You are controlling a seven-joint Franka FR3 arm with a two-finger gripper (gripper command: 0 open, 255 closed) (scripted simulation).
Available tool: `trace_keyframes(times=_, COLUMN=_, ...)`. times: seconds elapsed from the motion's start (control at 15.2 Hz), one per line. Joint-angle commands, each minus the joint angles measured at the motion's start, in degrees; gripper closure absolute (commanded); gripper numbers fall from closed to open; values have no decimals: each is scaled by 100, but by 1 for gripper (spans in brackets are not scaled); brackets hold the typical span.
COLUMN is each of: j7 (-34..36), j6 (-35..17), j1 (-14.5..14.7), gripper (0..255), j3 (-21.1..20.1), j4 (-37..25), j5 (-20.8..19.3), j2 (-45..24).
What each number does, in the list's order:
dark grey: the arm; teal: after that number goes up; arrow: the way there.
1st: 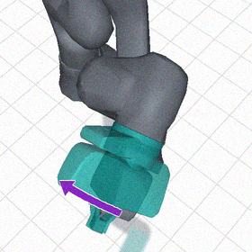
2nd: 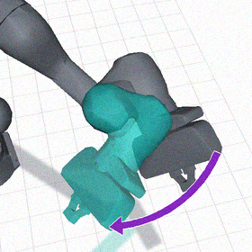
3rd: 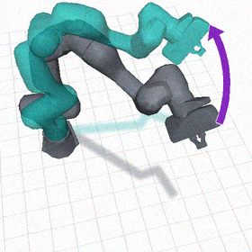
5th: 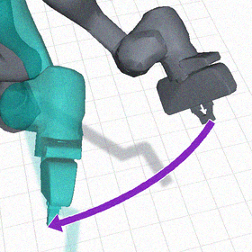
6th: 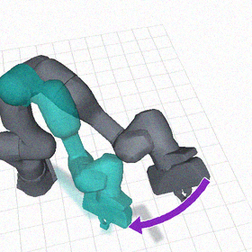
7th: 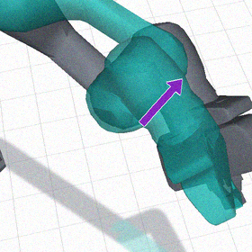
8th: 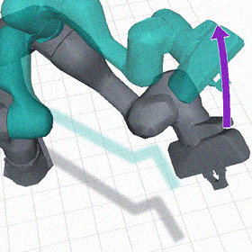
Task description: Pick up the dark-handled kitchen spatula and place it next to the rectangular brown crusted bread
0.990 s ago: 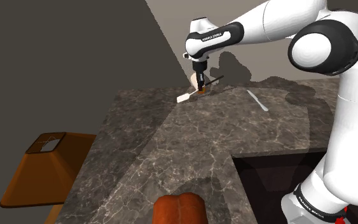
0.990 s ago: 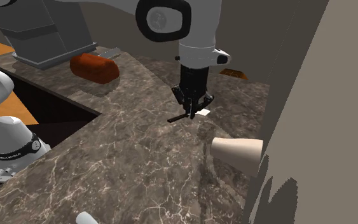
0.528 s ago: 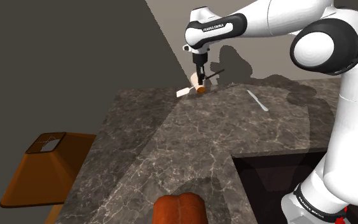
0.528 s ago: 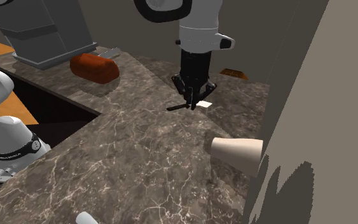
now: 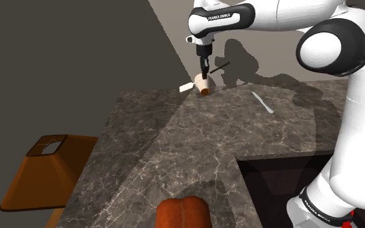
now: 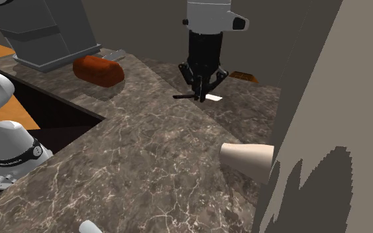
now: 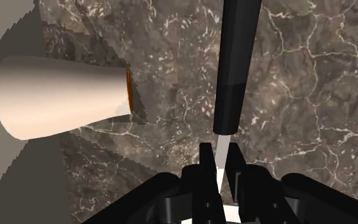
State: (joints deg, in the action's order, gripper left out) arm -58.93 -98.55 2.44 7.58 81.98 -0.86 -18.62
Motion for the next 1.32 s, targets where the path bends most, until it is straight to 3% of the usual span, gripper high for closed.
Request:
trace_keyframes(times=0.0, j7=-8, j6=83, j1=-4, gripper=255, j3=2, j4=-76, j5=0, j2=4)
trace_keyframes(times=0.59, j7=1065, j6=-278, j1=684, gripper=255, j3=-374, j4=1459, j5=-157, j2=1136)
trace_keyframes(times=1.25, j7=2333, j6=-394, j1=1357, gripper=255, j3=-970, j4=2351, j5=-146, j2=1856)
